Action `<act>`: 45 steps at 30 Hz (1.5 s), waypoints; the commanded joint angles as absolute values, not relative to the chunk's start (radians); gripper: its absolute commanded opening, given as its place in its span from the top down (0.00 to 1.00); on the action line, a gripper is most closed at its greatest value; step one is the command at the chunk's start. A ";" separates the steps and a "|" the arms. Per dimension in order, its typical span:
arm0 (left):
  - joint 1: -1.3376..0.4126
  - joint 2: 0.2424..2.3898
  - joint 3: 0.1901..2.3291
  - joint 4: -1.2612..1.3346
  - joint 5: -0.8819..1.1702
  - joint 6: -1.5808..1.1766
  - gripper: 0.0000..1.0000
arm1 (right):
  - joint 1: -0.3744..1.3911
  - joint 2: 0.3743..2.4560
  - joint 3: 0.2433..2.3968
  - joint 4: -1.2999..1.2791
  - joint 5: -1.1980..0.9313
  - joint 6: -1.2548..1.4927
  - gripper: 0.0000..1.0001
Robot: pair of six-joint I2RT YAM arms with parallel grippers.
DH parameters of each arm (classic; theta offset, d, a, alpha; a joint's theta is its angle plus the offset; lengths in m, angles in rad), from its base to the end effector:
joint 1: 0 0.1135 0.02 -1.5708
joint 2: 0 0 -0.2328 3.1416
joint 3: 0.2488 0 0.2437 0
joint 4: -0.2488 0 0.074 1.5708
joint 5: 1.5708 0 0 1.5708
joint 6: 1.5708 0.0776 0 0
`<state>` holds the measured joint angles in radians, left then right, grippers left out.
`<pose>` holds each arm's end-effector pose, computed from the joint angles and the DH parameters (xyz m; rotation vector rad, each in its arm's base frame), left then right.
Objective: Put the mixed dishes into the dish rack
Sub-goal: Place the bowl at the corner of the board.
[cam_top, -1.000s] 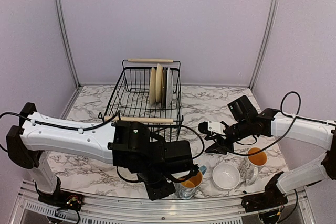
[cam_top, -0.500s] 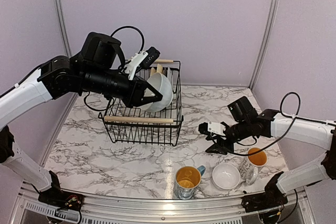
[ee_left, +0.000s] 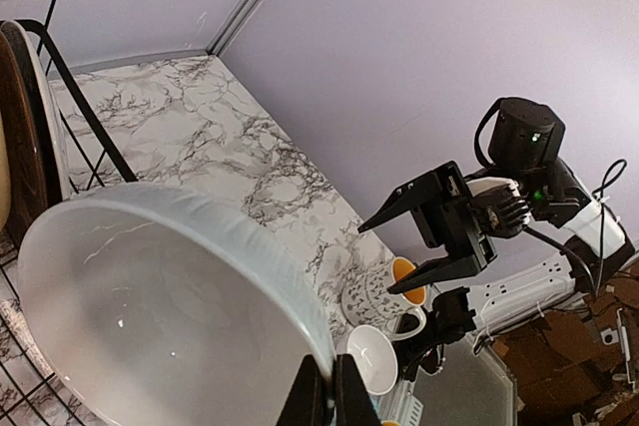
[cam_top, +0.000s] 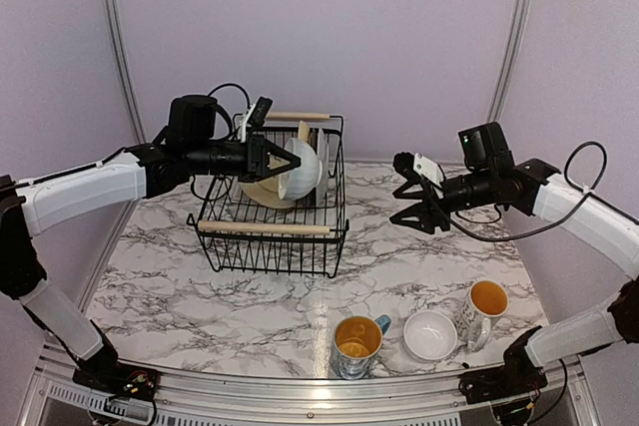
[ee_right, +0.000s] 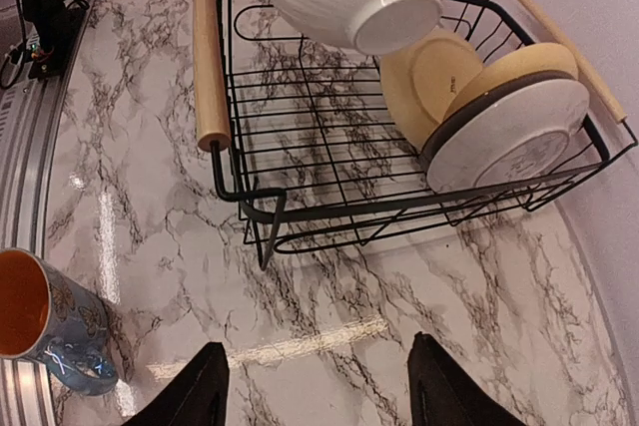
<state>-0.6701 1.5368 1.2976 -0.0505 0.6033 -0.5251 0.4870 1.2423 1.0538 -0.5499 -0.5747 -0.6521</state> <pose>0.2767 -0.2754 0.3091 0.6060 1.9561 -1.3498 0.2375 0.1735 0.2549 -1.4355 1.7062 0.5706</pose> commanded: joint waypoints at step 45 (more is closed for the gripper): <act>-0.880 1.224 1.504 -1.088 0.320 -0.127 1.00 | 0.795 1.674 1.571 -0.755 -0.483 -0.590 0.39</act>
